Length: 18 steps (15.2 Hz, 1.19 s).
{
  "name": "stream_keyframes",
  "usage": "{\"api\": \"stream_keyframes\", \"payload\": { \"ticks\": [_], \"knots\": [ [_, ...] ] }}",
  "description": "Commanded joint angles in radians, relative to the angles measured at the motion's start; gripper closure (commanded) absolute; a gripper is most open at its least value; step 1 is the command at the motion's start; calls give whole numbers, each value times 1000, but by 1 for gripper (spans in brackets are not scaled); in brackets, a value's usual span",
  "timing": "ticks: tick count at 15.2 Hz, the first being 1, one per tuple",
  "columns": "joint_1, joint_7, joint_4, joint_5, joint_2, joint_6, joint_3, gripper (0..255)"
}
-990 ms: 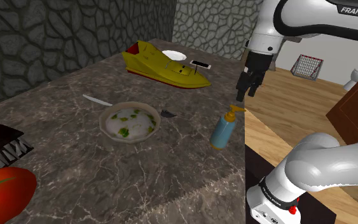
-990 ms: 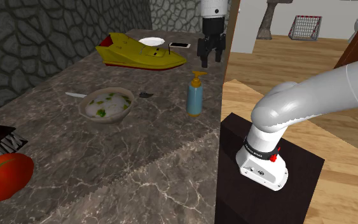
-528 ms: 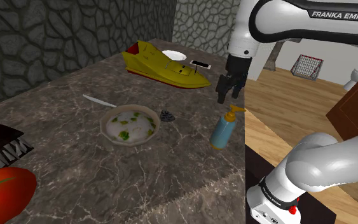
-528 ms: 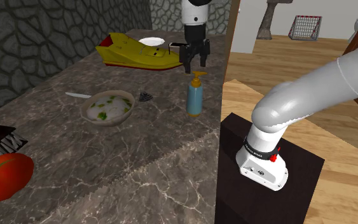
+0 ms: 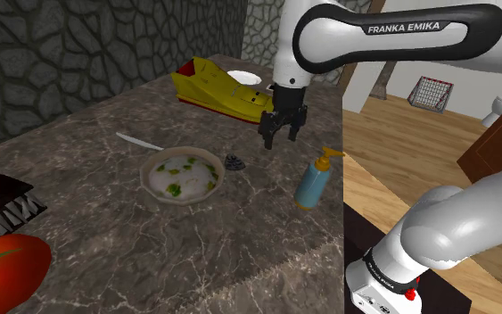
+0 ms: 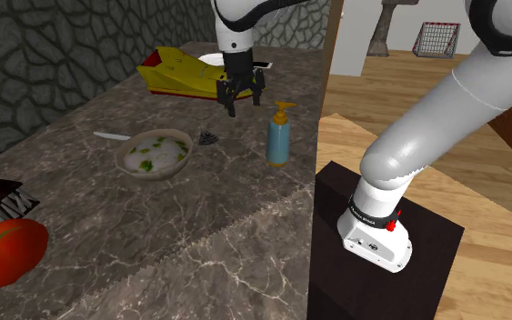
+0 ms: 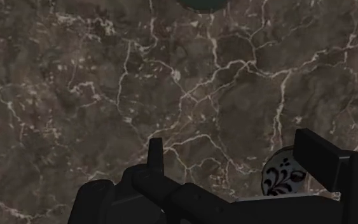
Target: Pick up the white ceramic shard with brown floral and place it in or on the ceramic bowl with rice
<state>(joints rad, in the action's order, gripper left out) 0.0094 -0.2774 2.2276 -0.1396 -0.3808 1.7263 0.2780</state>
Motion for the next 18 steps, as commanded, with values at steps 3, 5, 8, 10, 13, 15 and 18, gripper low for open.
{"api": "stream_keyframes", "payload": {
  "ticks": [3, 5, 8, 10, 13, 15, 18],
  "knots": [
    [5, -108, -100, 36, 154, 57, 67, 0],
    [9, -163, -158, 66, 235, 76, 95, 0],
    [21, -247, -255, 122, 360, 93, 128, 0],
    [29, -273, -275, 142, 401, 109, 134, 0],
    [30, -274, -239, 144, 404, 149, 134, 0],
    [30, -275, -216, 145, 408, 175, 134, 0],
    [30, -276, -198, 147, 412, 196, 134, 0]
  ]
}}
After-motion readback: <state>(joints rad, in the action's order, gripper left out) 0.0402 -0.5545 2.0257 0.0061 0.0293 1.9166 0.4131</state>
